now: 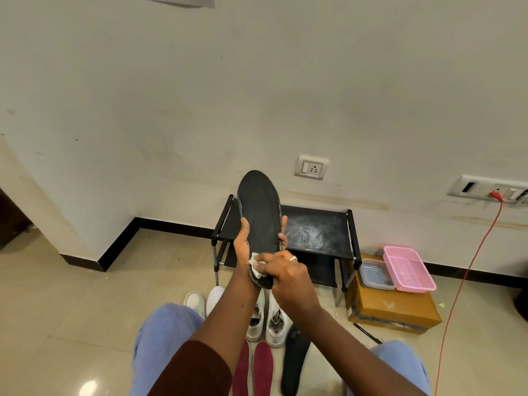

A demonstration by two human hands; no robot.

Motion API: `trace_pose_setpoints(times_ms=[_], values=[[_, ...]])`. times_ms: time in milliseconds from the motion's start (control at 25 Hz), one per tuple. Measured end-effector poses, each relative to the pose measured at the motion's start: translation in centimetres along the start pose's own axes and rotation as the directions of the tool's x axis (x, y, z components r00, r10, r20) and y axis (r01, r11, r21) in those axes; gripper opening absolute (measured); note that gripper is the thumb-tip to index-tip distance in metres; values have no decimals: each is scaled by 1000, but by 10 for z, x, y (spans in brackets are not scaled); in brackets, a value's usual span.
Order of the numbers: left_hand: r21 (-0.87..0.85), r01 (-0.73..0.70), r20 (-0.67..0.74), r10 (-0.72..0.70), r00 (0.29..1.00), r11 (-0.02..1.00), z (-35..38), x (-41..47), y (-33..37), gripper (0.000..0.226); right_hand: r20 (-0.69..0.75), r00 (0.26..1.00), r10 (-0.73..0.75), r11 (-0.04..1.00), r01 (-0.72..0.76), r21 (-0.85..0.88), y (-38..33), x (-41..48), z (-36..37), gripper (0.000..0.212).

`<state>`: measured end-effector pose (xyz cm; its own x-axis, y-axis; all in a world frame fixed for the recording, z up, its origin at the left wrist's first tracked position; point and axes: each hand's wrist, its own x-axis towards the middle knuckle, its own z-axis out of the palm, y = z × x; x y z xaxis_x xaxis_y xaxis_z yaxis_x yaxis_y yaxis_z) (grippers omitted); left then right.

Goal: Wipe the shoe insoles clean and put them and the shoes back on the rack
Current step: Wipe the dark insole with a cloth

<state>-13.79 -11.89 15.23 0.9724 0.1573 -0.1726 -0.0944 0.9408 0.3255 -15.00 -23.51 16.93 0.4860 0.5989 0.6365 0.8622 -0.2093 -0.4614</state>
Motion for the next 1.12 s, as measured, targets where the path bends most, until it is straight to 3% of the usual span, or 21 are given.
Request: trace_pose_setpoints(times_ms=[200, 480, 600, 720, 840, 920, 1000, 1120], values=[[-29, 32, 25, -31, 999, 999, -13, 2, -6, 74, 39, 986, -164, 986, 165, -18, 12, -34, -2, 19], [62, 51, 133, -59, 989, 997, -3, -2, -6, 82, -31, 999, -15, 999, 14, -51, 4, -15, 6, 25], [17, 44, 167, -46, 985, 999, -2, -5, -6, 96, 19, 998, -63, 986, 65, -151, 2, -20, 5, 32], [-2, 15, 178, -14, 984, 1000, -2, -4, -3, 95, 26, 990, -137, 973, 139, -183, 7, -31, -2, 37], [-31, 38, 143, -33, 989, 999, -5, -2, -6, 79, 8, 988, -157, 963, 155, -218, 12, -36, -3, 36], [6, 55, 93, -55, 994, 998, -2, -2, -10, 70, -31, 996, -87, 959, 76, -275, 20, -29, -2, 34], [58, 42, 42, -44, 998, 997, 4, -3, -14, 67, -78, 997, 2, 950, -26, -311, 30, -14, -1, 30], [129, -10, -35, 15, 999, 992, 9, -5, -18, 67, -40, 999, 34, 928, -46, -370, 41, 4, -1, 32]])
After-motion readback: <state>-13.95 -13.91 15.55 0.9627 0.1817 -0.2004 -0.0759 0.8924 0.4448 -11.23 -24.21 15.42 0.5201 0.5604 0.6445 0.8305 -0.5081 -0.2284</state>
